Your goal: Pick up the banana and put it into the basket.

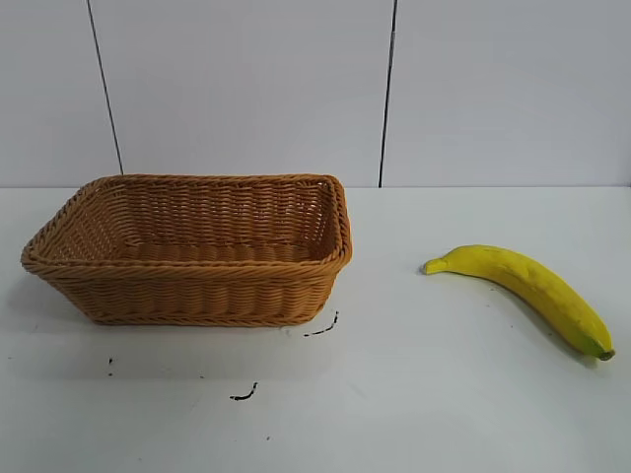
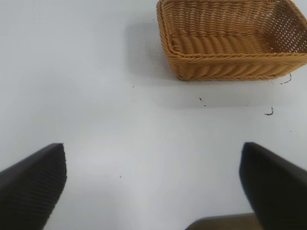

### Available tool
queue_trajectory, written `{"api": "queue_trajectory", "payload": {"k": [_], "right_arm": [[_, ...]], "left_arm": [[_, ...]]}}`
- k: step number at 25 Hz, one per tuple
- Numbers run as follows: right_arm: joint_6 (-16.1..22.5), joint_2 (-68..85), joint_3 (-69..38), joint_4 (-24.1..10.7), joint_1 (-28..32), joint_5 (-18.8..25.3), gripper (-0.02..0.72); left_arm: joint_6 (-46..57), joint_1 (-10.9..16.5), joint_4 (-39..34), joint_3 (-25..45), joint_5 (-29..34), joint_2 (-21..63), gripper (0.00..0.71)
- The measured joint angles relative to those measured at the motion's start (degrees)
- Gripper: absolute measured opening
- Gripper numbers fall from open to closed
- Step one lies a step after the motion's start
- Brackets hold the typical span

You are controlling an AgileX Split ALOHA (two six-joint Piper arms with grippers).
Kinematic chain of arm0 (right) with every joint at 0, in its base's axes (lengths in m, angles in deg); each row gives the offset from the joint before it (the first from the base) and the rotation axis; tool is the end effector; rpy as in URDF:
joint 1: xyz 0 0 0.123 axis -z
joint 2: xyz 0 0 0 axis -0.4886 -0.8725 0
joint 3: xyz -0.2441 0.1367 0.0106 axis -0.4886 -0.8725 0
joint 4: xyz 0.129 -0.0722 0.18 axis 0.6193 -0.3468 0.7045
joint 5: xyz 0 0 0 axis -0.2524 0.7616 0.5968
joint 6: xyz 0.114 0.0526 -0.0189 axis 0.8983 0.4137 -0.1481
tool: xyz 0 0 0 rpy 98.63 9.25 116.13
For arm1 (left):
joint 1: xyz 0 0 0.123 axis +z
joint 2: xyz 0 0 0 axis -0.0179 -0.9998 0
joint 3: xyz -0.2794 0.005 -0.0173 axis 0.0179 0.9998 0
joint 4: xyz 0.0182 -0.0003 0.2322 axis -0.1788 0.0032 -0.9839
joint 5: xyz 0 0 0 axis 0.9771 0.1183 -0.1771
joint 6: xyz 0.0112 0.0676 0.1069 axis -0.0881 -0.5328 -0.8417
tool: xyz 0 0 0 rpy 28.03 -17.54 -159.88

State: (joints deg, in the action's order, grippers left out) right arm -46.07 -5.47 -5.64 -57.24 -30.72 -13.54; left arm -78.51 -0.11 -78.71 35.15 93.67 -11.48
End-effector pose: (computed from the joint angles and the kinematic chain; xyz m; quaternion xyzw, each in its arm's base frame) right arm 0.0174 0.0005 0.2550 -0.0295 0.8420 -0.0051 0.5386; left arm 0.0159 -0.0070 0.2485 0.0341 0.8559 -0.0207 0.5155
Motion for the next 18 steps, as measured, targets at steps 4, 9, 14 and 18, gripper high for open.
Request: {"api": "queue_trajectory", "payload": {"k": [4, 9, 14, 18], "right_arm": [[0.1, 0.0, 0.0, 0.0, 0.0, 0.0, 0.689], [0.1, 0.0, 0.0, 0.0, 0.0, -0.1, 0.689], [0.1, -7.4, 4.3, 0.0, 0.0, -0.4, 0.689], [0.1, -20.6, 11.8, 0.0, 0.0, -0.9, 0.689]], "left_arm": [[0.0, 0.0, 0.0, 0.0, 0.0, 0.0, 0.695], [0.0, 0.0, 0.0, 0.0, 0.0, 0.0, 0.695], [0.0, 0.0, 0.0, 0.0, 0.0, 0.0, 0.695], [0.0, 0.0, 0.0, 0.0, 0.0, 0.0, 0.695]]}}
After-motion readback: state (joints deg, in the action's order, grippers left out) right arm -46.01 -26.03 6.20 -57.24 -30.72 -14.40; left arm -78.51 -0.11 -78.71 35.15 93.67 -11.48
